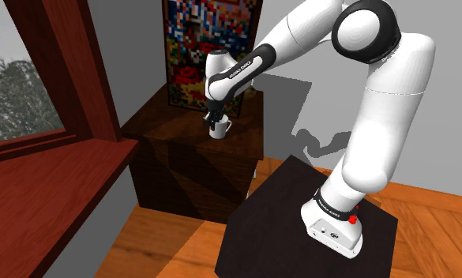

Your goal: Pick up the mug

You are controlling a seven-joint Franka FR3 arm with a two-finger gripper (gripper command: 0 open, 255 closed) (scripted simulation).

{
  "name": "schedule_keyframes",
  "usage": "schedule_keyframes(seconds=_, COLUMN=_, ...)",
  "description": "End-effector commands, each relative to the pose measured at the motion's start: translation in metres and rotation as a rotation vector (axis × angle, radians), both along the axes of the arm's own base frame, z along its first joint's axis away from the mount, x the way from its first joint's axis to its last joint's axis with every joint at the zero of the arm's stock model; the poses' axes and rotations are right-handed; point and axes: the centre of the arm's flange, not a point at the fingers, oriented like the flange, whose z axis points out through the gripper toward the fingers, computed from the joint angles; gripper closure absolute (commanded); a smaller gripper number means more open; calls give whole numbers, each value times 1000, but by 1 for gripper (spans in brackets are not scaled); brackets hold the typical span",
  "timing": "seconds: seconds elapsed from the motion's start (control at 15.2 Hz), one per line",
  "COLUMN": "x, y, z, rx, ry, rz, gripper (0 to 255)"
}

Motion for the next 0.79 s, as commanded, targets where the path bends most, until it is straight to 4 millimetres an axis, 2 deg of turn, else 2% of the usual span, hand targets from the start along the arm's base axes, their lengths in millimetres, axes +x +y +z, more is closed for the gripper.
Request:
schedule_keyframes(seconds=0.0, x=0, y=0, z=0, rx=0, ry=0, rz=0, gripper=255)
schedule_keyframes(seconds=0.26, x=1, y=0, z=0, rx=0, ry=0, rz=0, gripper=255)
schedule_keyframes(seconds=0.73, x=1, y=0, z=37, rx=0, ry=0, rz=0, gripper=255)
